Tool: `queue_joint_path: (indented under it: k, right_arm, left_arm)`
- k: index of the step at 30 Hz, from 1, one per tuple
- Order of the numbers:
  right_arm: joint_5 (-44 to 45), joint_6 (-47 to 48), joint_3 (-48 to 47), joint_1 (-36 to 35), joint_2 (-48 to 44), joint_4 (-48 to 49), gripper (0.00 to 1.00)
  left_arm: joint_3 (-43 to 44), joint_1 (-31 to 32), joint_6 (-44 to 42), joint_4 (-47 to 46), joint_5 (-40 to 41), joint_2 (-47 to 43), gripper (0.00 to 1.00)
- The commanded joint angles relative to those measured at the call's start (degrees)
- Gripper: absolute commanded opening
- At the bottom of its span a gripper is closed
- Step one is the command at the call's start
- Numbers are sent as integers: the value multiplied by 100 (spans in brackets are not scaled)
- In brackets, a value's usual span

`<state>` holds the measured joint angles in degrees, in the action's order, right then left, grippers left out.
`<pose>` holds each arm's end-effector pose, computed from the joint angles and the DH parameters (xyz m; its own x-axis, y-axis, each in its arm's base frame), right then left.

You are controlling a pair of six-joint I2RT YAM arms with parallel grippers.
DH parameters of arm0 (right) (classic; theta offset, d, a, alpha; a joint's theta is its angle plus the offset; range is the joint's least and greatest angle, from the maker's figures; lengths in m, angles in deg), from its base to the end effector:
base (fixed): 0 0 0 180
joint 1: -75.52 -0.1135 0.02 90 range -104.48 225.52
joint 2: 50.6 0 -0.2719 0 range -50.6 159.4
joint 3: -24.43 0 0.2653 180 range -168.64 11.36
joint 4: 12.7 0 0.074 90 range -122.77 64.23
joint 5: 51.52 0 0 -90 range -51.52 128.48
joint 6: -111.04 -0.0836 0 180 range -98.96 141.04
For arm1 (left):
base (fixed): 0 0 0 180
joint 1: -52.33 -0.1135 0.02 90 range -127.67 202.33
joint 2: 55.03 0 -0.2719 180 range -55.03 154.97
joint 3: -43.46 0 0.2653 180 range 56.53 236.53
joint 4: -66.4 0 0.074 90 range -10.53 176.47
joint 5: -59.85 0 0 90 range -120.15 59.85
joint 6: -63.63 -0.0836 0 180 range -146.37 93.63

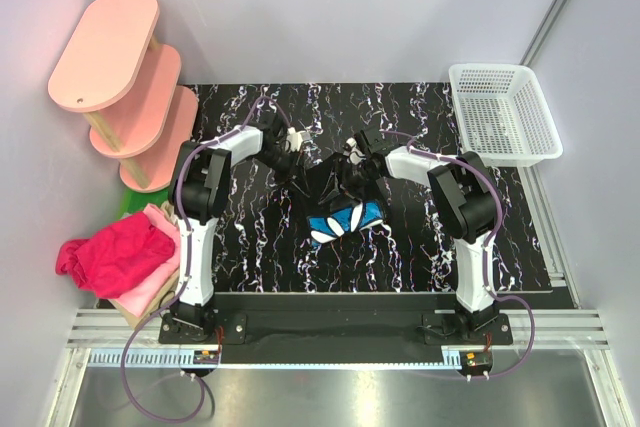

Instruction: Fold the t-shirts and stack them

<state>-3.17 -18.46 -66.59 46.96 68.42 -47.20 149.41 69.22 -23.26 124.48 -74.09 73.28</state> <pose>0.3679 0.2635 0.1057 -0.9998 -0.0031 0.0187 0.0119 0.6629 0.7486 0.4197 -0.1880 0.0936 -0.9595 0.2505 -0.1287 0.2678 0.6701 -0.6923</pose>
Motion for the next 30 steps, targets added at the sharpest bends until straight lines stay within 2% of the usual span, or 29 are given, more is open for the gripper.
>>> queue_joint_path:
  k: [1,4,9,12,18,22,30]
  right_arm:
    - [-107,22,-36,-124,-431,148,53]
    - [-28,31,-44,-115,-738,113,53]
    - [69,83,-194,-98,-1047,-63,54]
    - [69,83,-203,-97,-1100,-98,54]
    - [87,57,-54,-89,-1258,-98,53]
    - [148,66,61,-89,-1434,-89,53]
    - [183,101,386,-80,-1759,-89,53]
  left_arm:
    - [72,8,-268,157,387,-68,0]
    - [107,-1,-268,288,632,-410,0]
    - [749,8,-504,1623,1440,-991,0]
    - [460,8,-776,1704,1967,-2104,0]
    - [-340,8,-1225,1783,2645,-3512,0]
    - [-569,8,-1392,2010,3118,-4138,0]
    - [-481,-53,-1366,2661,3716,-5315,0]
